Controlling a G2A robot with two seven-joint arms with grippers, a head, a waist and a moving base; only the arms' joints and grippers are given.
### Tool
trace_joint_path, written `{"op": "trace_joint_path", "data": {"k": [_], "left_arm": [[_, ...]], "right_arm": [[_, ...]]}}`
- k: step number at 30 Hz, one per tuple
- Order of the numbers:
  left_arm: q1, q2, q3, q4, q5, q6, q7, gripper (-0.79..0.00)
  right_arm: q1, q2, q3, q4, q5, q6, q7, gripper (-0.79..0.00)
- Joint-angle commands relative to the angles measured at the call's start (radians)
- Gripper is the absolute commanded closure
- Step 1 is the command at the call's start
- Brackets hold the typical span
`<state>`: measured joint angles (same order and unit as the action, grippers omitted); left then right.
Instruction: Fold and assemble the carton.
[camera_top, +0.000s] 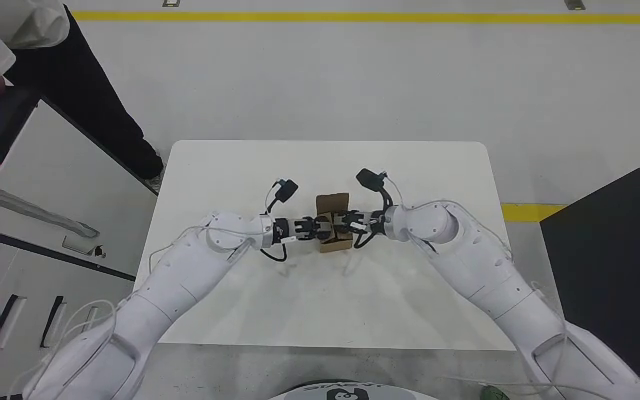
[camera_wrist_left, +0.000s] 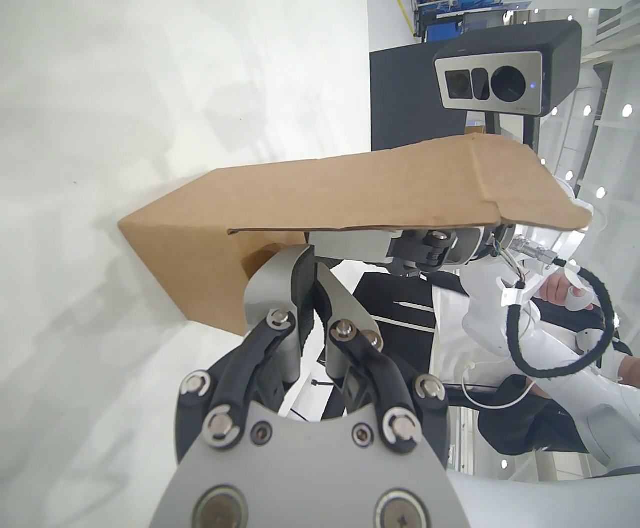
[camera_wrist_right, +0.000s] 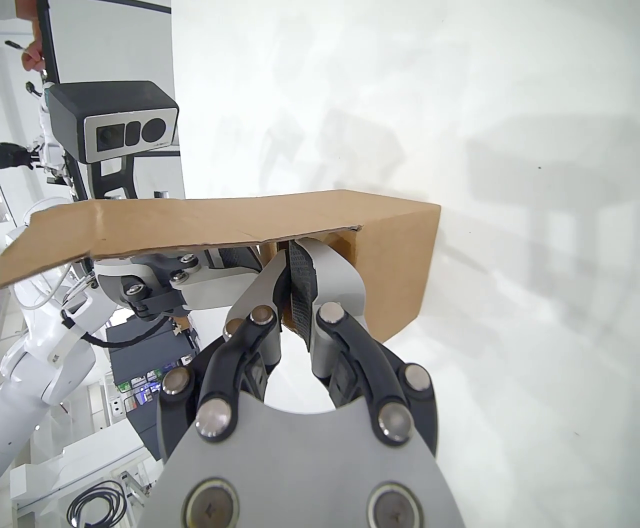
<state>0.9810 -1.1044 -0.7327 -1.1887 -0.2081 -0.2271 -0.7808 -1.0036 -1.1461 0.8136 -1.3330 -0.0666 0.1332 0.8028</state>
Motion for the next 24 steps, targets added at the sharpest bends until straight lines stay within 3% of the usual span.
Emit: {"op": "trace_joint_path", "data": {"k": [1, 24], "left_arm": [[0.002, -0.001, -0.001, 0.001, 0.01, 0.008, -0.007, 0.0], [0.025, -0.01, -0.041, -0.013, 0.037, 0.019, -0.028, 0.0]], "right_arm": [[0.0, -0.001, 0.003, -0.004, -0.001, 0.0, -0.001, 0.0], [-0.017, -0.004, 0.025, -0.025, -0.04, 0.022, 0.008, 0.0]]}}
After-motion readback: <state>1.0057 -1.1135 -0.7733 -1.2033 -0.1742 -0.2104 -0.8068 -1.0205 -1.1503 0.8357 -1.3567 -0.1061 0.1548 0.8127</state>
